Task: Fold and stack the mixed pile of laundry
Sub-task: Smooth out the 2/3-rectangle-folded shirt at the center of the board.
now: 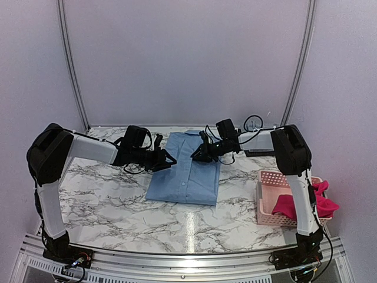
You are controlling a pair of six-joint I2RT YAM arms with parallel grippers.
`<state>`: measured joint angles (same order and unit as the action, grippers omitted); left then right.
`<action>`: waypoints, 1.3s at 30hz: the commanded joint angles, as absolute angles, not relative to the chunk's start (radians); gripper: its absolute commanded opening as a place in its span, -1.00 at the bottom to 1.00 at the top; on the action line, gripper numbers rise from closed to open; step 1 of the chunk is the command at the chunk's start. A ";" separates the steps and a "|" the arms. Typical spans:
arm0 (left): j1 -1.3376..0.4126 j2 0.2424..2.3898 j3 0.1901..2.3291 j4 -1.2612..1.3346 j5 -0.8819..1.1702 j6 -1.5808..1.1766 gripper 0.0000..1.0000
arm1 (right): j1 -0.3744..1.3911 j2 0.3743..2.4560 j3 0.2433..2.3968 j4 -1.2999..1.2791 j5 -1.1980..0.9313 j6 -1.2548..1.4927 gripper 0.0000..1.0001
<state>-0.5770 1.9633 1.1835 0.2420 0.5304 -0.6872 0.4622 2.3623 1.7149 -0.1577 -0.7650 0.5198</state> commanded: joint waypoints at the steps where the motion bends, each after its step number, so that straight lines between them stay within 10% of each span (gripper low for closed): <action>1: -0.586 1.898 1.098 0.254 0.580 -0.658 -0.18 | 0.409 2.292 1.757 -0.190 -0.749 0.494 -0.56; 26: -0.632 1.920 0.920 0.513 0.665 -0.822 -0.26 | 0.647 2.056 1.020 -0.031 -0.756 0.631 -0.51; 39: -0.641 1.895 0.663 0.758 0.551 -0.978 0.01 | 0.560 2.154 1.126 -0.185 -0.659 0.447 -0.49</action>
